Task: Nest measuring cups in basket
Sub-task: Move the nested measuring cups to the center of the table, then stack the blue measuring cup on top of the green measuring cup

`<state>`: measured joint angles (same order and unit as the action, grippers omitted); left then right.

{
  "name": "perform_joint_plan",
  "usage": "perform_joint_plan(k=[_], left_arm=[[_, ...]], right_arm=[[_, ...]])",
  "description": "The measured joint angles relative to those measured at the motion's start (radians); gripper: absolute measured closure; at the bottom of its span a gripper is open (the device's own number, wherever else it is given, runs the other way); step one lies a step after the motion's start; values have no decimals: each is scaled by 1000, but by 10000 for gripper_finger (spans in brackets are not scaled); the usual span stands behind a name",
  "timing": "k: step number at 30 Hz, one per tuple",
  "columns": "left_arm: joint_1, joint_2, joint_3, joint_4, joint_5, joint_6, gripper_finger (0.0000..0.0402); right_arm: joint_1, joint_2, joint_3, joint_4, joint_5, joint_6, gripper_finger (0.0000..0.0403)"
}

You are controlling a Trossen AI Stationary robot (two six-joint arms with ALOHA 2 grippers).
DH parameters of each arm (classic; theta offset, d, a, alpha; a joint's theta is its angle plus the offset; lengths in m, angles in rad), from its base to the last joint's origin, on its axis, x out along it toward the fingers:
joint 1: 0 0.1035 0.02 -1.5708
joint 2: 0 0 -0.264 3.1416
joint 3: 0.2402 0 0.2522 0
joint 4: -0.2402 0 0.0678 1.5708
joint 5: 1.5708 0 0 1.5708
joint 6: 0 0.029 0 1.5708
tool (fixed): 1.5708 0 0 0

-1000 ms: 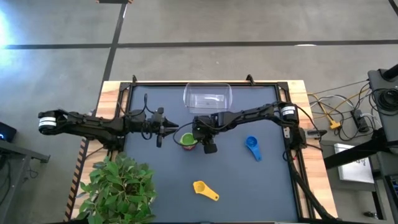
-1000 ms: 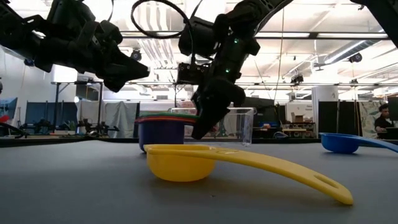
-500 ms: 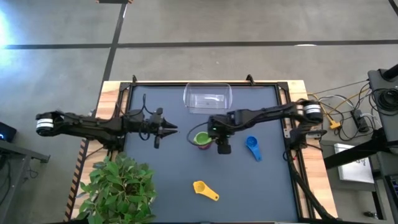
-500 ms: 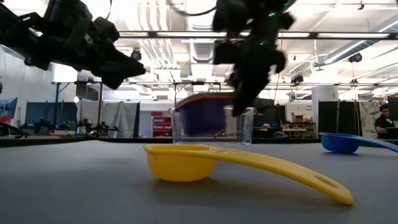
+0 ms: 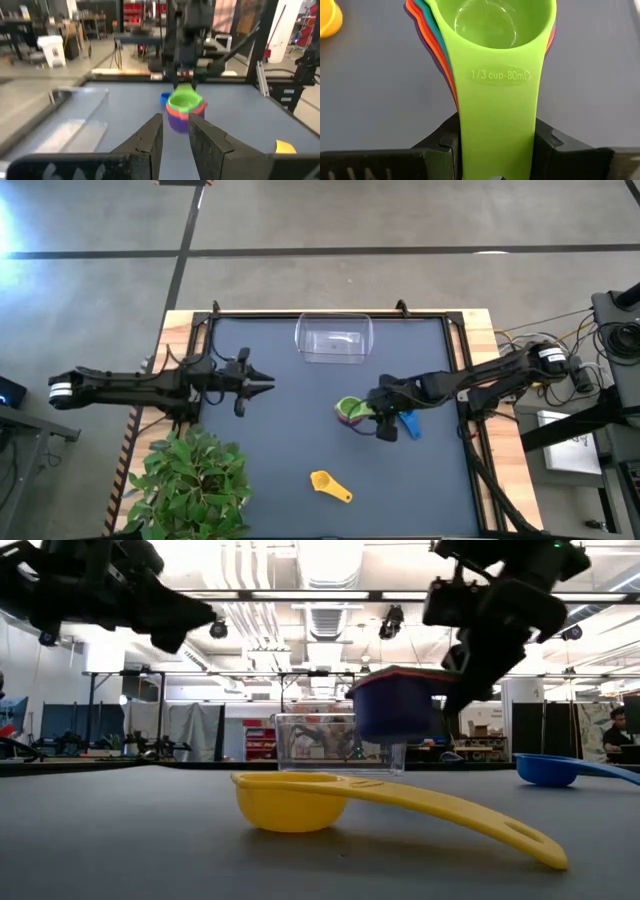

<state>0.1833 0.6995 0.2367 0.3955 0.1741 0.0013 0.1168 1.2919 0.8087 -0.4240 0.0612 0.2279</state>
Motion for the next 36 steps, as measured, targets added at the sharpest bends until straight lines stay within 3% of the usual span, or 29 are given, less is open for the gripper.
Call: perform_joint_plan(k=[9,19,30,36], left_arm=[[1,-188,0,-103,-2,28,327],[2,-362,0,-242,-35,54,327],[2,-496,-29,-318,-60,45,327],[2,-561,-98,-317,-60,28,327]], right_arm=[[17,75,-32,3,21,20,275],[17,115,-32,49,46,0,215],[17,-79,-32,-72,19,31,179],[27,-257,-51,-260,159,213,178]])
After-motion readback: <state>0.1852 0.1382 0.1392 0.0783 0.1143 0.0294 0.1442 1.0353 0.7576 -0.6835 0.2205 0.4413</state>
